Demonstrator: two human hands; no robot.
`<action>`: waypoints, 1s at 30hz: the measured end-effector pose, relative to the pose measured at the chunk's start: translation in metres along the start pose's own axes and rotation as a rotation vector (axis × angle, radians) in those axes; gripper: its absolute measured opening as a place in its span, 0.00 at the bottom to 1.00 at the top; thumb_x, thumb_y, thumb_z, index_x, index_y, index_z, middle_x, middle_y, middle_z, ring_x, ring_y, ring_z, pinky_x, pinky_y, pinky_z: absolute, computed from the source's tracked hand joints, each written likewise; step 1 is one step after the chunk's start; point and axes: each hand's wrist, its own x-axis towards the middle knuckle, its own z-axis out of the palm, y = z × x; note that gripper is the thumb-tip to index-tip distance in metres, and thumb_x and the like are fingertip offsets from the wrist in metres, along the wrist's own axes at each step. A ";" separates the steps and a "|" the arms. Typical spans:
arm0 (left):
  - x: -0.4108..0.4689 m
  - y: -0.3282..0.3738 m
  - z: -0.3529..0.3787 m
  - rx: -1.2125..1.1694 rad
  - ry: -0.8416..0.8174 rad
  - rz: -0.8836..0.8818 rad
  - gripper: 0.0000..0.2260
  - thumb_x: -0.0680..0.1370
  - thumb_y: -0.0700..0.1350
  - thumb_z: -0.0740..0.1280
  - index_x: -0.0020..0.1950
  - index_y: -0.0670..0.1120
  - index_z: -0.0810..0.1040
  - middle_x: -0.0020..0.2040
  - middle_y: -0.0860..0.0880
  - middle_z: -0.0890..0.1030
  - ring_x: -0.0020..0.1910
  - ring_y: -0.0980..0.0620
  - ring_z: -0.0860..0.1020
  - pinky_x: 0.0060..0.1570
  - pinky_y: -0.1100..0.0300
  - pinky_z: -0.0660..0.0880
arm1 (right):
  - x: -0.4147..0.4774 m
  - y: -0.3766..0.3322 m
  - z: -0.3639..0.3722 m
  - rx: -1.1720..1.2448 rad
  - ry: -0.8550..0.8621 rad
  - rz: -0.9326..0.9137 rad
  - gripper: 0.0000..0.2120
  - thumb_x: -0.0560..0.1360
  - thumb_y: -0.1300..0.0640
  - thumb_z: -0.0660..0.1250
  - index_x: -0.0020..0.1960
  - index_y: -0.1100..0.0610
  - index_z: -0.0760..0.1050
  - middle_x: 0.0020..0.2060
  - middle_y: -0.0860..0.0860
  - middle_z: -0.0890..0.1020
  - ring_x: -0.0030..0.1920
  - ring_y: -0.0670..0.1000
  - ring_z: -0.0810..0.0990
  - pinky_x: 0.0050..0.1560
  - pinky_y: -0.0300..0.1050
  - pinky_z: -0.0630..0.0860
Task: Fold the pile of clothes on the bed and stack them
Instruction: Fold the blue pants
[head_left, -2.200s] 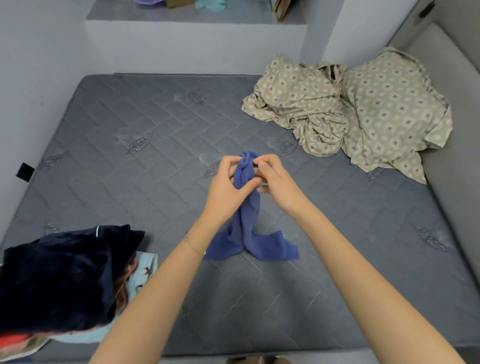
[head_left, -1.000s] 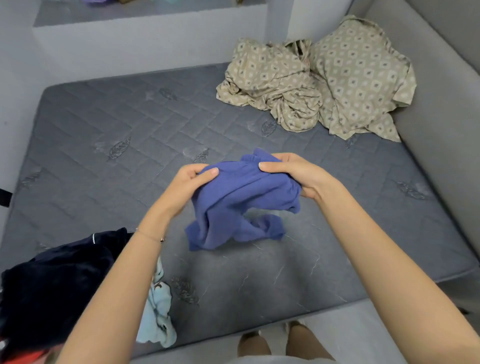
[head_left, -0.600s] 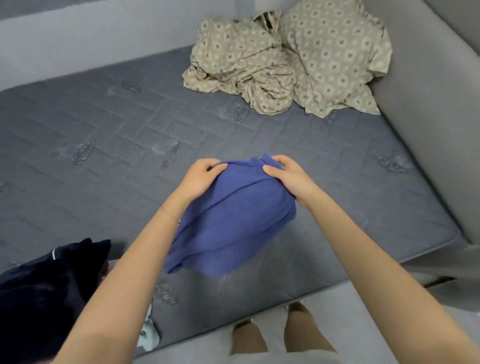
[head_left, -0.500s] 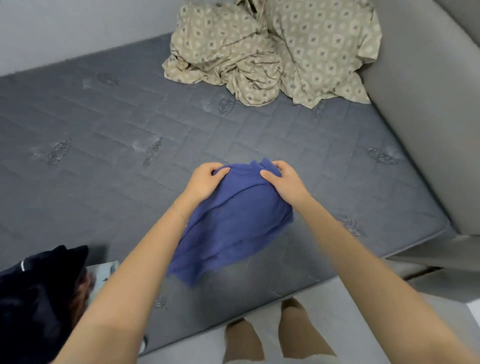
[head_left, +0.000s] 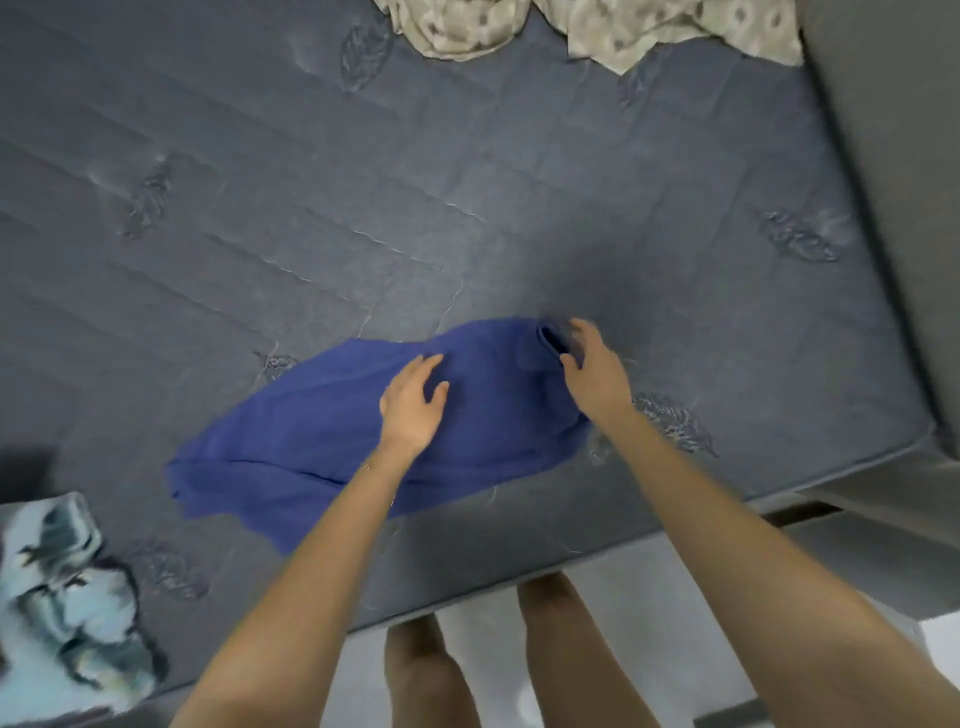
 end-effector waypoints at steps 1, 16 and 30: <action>-0.002 -0.008 0.004 0.008 -0.003 -0.037 0.19 0.82 0.44 0.63 0.73 0.48 0.69 0.75 0.48 0.67 0.75 0.50 0.62 0.73 0.48 0.59 | 0.003 0.004 0.004 -0.005 -0.004 -0.013 0.26 0.81 0.60 0.61 0.77 0.56 0.58 0.72 0.55 0.70 0.70 0.58 0.69 0.67 0.51 0.68; -0.029 -0.115 -0.034 0.063 0.115 -0.178 0.24 0.82 0.50 0.61 0.77 0.55 0.61 0.79 0.49 0.56 0.78 0.49 0.51 0.75 0.45 0.45 | -0.013 -0.046 0.136 -0.409 -0.180 -0.357 0.33 0.79 0.46 0.63 0.79 0.52 0.54 0.76 0.52 0.61 0.77 0.56 0.54 0.75 0.54 0.55; -0.066 -0.260 -0.102 0.096 0.336 -0.423 0.30 0.80 0.50 0.65 0.79 0.52 0.56 0.80 0.43 0.50 0.78 0.41 0.48 0.74 0.44 0.51 | -0.048 -0.088 0.262 -0.519 -0.278 -0.446 0.34 0.78 0.45 0.64 0.79 0.51 0.55 0.78 0.52 0.58 0.78 0.55 0.53 0.76 0.54 0.51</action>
